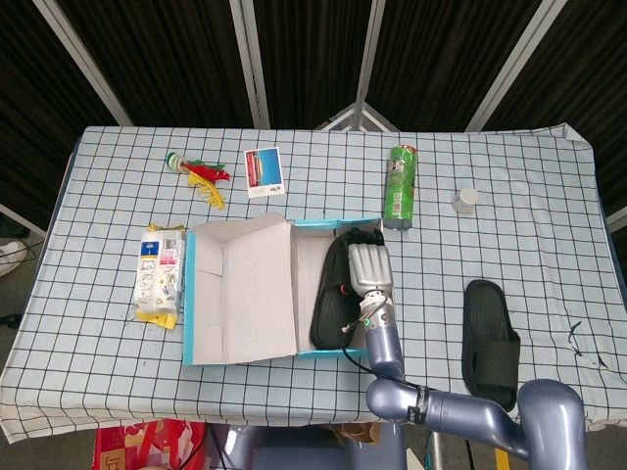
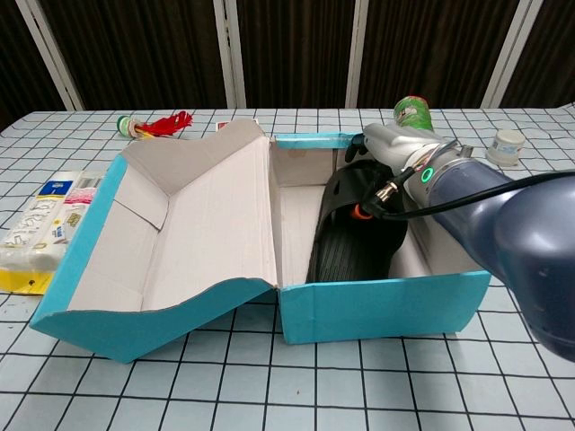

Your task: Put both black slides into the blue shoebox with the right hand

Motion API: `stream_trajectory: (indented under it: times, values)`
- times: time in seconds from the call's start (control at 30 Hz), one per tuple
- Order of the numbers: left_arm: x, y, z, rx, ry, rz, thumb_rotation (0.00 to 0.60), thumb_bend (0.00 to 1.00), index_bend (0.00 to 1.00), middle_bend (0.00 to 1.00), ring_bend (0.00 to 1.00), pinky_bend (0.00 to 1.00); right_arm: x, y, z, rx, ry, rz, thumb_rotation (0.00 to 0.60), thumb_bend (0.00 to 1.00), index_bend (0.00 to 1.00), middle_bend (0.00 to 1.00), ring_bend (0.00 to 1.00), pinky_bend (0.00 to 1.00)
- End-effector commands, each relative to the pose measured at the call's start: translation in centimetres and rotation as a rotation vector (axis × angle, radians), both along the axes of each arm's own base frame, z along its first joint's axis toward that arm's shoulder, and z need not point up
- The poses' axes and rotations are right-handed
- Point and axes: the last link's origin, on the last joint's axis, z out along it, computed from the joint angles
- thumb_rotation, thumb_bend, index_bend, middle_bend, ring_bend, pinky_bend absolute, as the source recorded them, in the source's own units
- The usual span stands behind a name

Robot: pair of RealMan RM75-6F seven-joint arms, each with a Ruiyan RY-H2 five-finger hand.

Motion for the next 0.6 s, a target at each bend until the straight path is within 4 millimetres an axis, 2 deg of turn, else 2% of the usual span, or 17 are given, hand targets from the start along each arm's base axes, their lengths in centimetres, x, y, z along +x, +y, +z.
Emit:
stream_trajectory:
  times: [0.03,0.13,0.37,0.6]
  values:
    - [0.0,0.0,0.0,0.000,0.000,0.000,0.600,0.73,0.15,0.04,0.00,0.00,0.3,0.1,0.1,0.033,0.038,-0.004,0.600,0.12,0.14,0.08,0.12,0.05]
    - [0.0,0.0,0.0,-0.001,0.000,0.000,0.600,0.73,0.15,0.04,0.00,0.00,0.6,0.2,0.3,0.062,0.069,-0.009,0.600,0.10,0.11,0.06,0.10,0.04]
    - [0.0,0.0,0.0,0.000,-0.001,0.001,0.600,0.73,0.15,0.04,0.00,0.00,1.7,0.0,1.6,0.081,0.128,0.002,0.600,0.10,0.10,0.06,0.10,0.04]
    - [0.0,0.0,0.1,0.002,-0.003,-0.001,0.600,0.73,0.15,0.04,0.00,0.00,2.9,0.4,4.1,0.086,0.151,-0.002,0.600,0.10,0.10,0.06,0.11,0.04]
